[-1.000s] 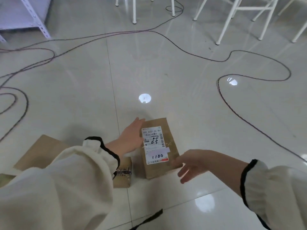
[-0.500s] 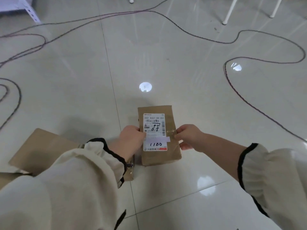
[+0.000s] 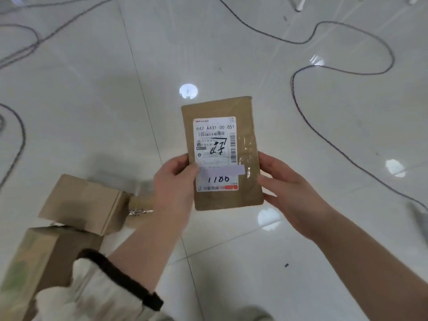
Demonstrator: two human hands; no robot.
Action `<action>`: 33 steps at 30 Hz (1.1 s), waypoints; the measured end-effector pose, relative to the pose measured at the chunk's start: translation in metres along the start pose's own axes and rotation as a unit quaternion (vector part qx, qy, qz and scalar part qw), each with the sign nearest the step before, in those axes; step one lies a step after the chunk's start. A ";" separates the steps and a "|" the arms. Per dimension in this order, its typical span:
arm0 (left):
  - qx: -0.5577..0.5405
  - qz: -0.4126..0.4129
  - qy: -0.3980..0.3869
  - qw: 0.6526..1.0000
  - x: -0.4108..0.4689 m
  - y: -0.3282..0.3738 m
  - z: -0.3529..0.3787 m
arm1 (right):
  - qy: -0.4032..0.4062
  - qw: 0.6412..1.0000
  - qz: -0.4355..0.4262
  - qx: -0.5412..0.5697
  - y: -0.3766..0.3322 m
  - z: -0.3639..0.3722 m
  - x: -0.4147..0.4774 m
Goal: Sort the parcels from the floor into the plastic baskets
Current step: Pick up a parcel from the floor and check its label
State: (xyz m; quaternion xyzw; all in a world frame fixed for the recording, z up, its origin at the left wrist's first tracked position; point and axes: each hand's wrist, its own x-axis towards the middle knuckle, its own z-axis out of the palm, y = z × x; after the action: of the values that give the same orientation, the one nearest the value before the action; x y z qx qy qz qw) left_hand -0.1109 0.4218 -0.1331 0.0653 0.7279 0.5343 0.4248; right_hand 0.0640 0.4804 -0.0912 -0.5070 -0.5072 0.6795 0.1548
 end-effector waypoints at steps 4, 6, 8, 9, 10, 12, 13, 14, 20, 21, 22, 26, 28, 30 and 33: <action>0.087 0.098 -0.060 0.990 -0.077 0.108 -0.025 | -0.035 0.999 -0.040 0.001 -0.078 0.003 -0.093; 0.121 0.114 -0.083 0.983 -0.124 0.171 -0.037 | -0.044 0.998 -0.045 -0.012 -0.138 -0.001 -0.135; 0.122 0.116 -0.089 0.982 -0.172 0.242 -0.051 | -0.054 0.997 -0.049 -0.033 -0.211 -0.004 -0.177; 0.109 0.115 -0.083 0.984 -0.196 0.278 -0.058 | -0.066 0.995 -0.057 -0.047 -0.249 -0.006 -0.198; 0.097 0.115 -0.074 0.986 -0.221 0.314 -0.065 | -0.079 0.993 -0.066 -0.060 -0.287 -0.007 -0.220; 0.077 0.128 -0.059 0.987 -0.269 0.383 -0.082 | -0.105 0.988 -0.082 -0.082 -0.362 -0.007 -0.262; 0.069 0.140 -0.055 0.986 -0.293 0.414 -0.092 | -0.116 0.985 -0.087 -0.088 -0.397 -0.007 -0.284; 0.062 0.154 -0.054 0.985 -0.317 0.441 -0.101 | -0.125 0.983 -0.094 -0.092 -0.429 -0.006 -0.305; 0.010 0.240 -0.061 0.969 -0.432 0.561 -0.138 | -0.139 0.966 -0.206 -0.077 -0.551 0.005 -0.417; 0.007 0.254 -0.065 0.965 -0.447 0.574 -0.144 | -0.139 0.962 -0.222 -0.075 -0.559 0.009 -0.431; 0.004 0.269 -0.070 0.960 -0.461 0.588 -0.150 | -0.134 0.959 -0.239 -0.067 -0.566 0.012 -0.444; 0.027 0.316 -0.095 0.944 -0.503 0.622 -0.162 | -0.113 0.954 -0.275 -0.029 -0.583 0.009 -0.481; 0.032 0.328 -0.102 0.939 -0.516 0.628 -0.156 | -0.106 0.956 -0.271 -0.029 -0.589 0.001 -0.495; 0.025 0.331 -0.107 0.937 -0.526 0.629 -0.144 | -0.089 0.959 -0.268 -0.033 -0.593 -0.010 -0.507; 0.009 0.332 -0.125 0.935 -0.535 0.627 -0.127 | -0.067 0.959 -0.271 -0.044 -0.592 -0.026 -0.523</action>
State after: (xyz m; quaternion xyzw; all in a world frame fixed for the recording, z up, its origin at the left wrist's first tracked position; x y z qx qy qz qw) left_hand -0.0854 0.3000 0.6913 0.3735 0.6105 0.6259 0.3098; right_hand 0.1348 0.3741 0.6891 -0.3102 -0.6643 0.6217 0.2757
